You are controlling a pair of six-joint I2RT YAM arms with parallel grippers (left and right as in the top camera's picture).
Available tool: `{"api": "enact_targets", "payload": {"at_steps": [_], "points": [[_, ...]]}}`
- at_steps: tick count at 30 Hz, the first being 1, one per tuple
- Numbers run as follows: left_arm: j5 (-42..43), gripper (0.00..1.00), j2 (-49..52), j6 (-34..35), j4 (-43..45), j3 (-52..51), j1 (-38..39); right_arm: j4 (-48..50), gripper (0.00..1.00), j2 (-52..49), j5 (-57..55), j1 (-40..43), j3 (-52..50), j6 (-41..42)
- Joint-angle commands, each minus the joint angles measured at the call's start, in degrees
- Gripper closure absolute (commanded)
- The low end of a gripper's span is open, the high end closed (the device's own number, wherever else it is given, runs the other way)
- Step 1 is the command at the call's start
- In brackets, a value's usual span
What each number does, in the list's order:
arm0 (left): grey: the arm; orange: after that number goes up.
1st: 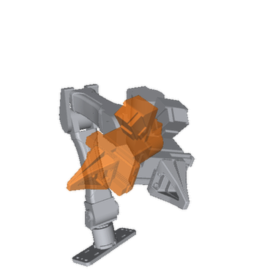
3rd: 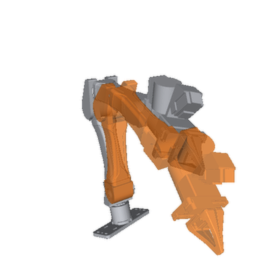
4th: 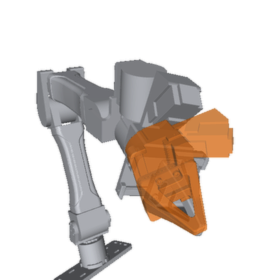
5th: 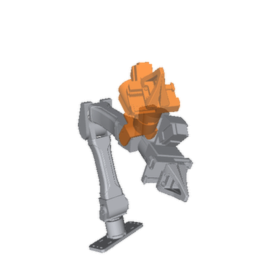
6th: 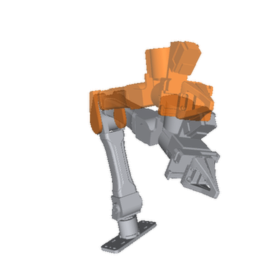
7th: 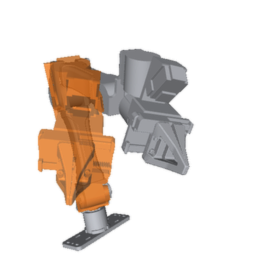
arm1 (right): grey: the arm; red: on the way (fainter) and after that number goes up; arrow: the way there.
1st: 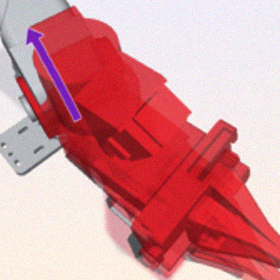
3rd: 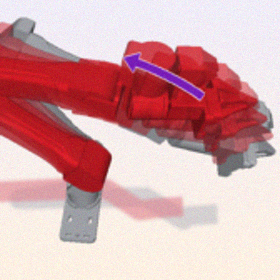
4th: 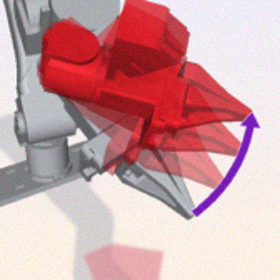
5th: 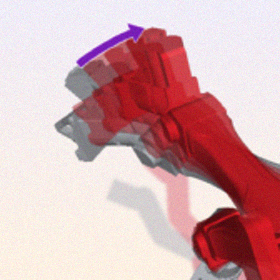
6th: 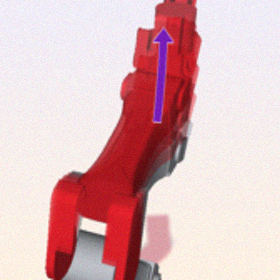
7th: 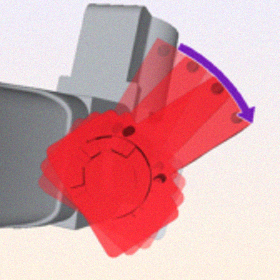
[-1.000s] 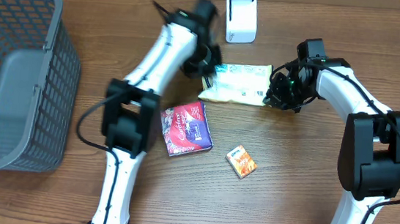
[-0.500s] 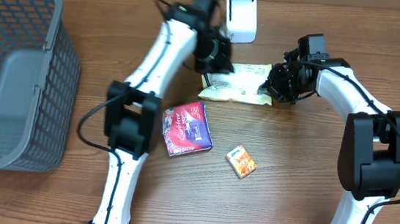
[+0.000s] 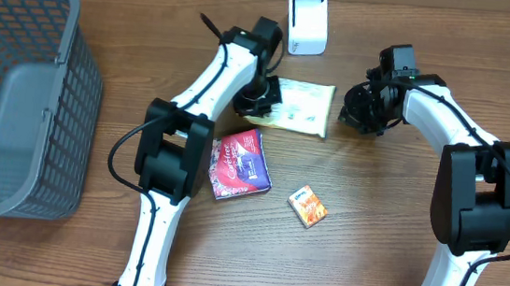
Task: Scan the item barcode
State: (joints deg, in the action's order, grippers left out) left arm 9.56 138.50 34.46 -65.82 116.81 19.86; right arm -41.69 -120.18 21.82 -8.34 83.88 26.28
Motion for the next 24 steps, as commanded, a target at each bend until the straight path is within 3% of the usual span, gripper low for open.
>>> {"api": "enact_targets", "payload": {"at_steps": [1, 7, 13, 16, 24], "points": [[-5.95, 0.96, 0.13, 0.87, -1.7, 0.46, -1.62, -1.11, 0.96, 0.13, -8.57, 0.0, -0.68, -0.98], [-1.68, 0.96, 0.13, -0.26, -5.9, 5.35, -2.69, -4.33, 0.96, 0.26, -7.32, 0.11, 0.68, -1.36], [4.85, 0.96, 0.13, -1.62, -5.86, 7.87, -1.7, -7.69, 0.96, 0.66, 6.05, 0.02, 9.62, -7.06], [5.03, 0.96, 0.13, -1.03, -5.64, 7.85, -1.38, -3.89, 0.96, 0.63, 13.51, -0.42, 11.67, -6.99], [4.9, 0.96, 0.13, -0.57, -5.68, 7.85, -1.53, 4.87, 0.96, -2.8, 13.2, -6.08, 9.84, -1.44]]}}
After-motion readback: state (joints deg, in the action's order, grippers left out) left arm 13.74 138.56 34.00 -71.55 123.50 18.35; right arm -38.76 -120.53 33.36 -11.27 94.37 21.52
